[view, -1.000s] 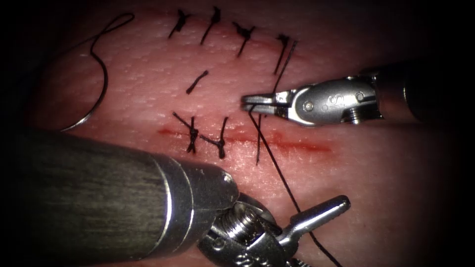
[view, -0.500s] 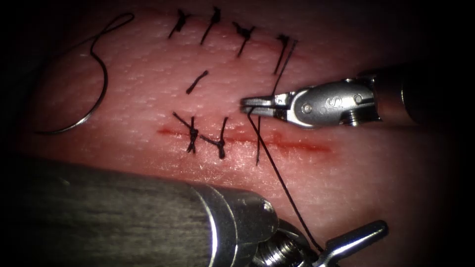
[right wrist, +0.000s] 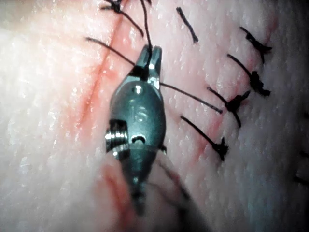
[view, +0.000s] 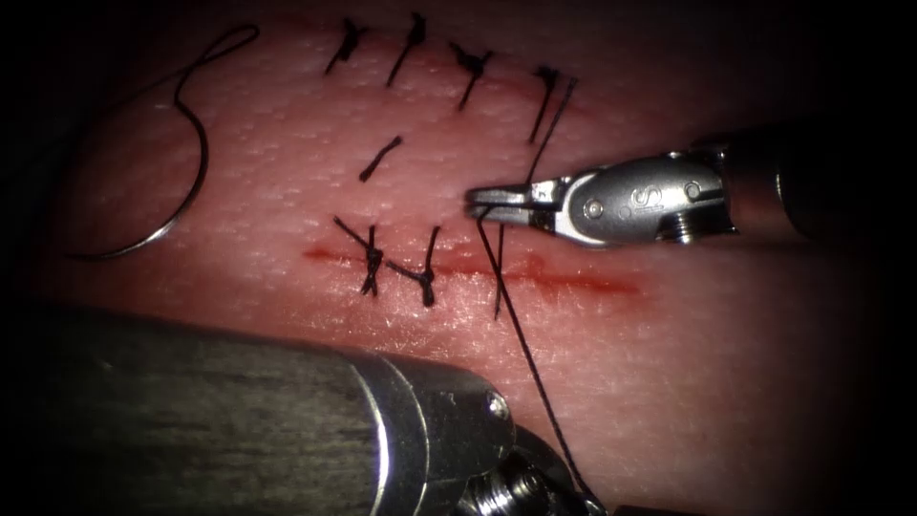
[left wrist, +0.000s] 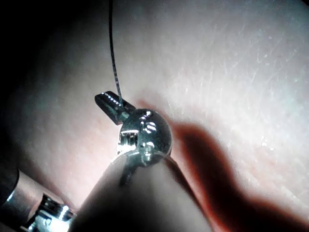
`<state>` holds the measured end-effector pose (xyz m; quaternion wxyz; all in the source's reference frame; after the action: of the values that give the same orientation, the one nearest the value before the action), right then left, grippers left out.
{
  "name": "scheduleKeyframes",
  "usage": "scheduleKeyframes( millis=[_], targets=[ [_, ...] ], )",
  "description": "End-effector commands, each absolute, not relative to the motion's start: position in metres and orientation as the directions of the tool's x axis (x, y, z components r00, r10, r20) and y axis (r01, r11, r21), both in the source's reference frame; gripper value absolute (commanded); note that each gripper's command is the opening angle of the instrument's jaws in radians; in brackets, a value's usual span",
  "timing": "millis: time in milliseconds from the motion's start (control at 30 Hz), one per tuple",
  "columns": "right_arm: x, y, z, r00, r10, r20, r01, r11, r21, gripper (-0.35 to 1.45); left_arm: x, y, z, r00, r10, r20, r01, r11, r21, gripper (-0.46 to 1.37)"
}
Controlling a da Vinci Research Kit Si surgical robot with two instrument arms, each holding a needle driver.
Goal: Wound Closure
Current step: Handoff a longer length of suture to the left tool with the right tool.
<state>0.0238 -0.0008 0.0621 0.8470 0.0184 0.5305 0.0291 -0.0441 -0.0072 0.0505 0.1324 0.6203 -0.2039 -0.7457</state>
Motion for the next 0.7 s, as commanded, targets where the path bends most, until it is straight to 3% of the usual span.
scheduleKeyframes(
  millis=[33, 700],
  targets=[
    [0.0237, -0.001, 0.062, 0.435, 0.071, -0.897, -0.031, 0.997, 0.064, -0.35, -0.0437, -0.007, 0.050, -0.195, -0.450, -0.871, -0.051, -0.883, 0.467, -0.35],
    [0.0216, -0.002, 0.057, 0.402, 0.153, -0.903, -0.092, 0.988, 0.127, -0.35, -0.0253, -0.007, 0.053, -0.272, -0.363, -0.891, -0.026, -0.923, 0.384, -0.35]
  ],
)
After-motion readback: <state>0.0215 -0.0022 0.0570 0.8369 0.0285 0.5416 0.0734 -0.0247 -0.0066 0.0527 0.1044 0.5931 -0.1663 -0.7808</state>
